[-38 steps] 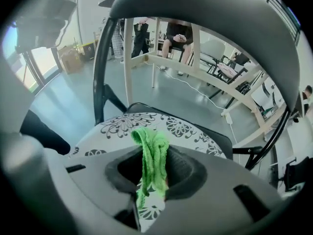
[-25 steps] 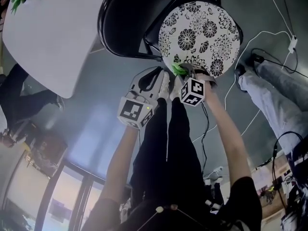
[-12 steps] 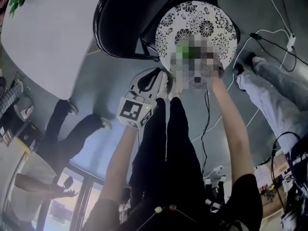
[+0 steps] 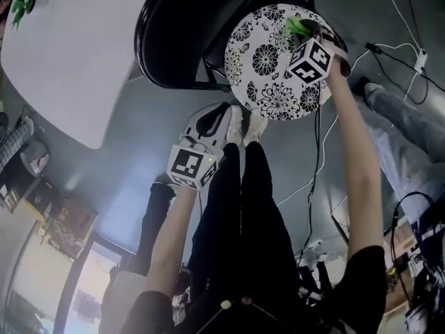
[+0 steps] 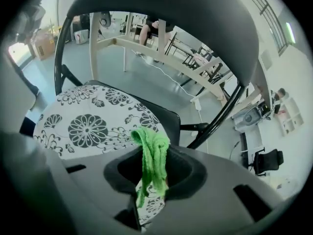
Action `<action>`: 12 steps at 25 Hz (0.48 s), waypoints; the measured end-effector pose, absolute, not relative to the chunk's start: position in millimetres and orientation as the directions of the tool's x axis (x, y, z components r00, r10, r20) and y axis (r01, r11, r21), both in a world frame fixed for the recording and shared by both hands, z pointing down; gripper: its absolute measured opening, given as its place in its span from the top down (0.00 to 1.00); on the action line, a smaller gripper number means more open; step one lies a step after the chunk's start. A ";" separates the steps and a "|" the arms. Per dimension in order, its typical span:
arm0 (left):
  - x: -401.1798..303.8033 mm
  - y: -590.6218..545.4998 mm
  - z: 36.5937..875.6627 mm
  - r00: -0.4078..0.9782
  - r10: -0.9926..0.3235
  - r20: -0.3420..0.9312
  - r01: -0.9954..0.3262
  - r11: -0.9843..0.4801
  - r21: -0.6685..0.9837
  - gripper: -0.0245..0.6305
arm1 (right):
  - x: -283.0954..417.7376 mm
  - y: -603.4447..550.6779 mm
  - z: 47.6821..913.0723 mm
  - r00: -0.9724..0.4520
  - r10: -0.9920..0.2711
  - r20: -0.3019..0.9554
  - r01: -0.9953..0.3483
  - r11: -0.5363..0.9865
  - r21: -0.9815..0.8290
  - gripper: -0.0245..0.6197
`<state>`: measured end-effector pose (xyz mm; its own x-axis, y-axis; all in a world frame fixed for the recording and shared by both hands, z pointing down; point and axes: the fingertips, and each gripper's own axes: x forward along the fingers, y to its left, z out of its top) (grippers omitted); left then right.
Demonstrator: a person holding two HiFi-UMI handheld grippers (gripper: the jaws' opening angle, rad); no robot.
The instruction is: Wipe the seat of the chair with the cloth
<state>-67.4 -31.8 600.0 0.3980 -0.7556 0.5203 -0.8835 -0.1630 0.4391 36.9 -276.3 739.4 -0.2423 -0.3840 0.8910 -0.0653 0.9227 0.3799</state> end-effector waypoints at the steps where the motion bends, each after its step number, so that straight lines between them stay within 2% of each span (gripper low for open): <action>1: -69.1 -32.4 599.9 0.396 -0.756 0.521 -0.884 -0.161 0.438 0.93 | 39.8 -283.9 739.6 -0.226 -0.388 0.893 -0.057 0.921 0.386 0.80; 6: -79.2 -33.8 601.6 0.387 -0.757 0.527 -0.887 -0.150 0.437 0.93 | 53.3 -291.4 749.7 -0.168 -0.362 0.917 0.023 0.928 0.371 0.80; 12: -81.4 -33.2 602.2 0.390 -0.756 0.526 -0.886 -0.152 0.438 0.93 | 62.4 -266.3 760.3 -0.194 -0.277 0.941 -0.107 0.959 0.261 0.80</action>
<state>-81.4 -33.2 602.2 0.3901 -0.7556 0.5262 -0.8859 -0.1523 0.4381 62.4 -266.3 760.3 -0.1938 -0.2773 0.9410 -0.1074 0.9594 0.2607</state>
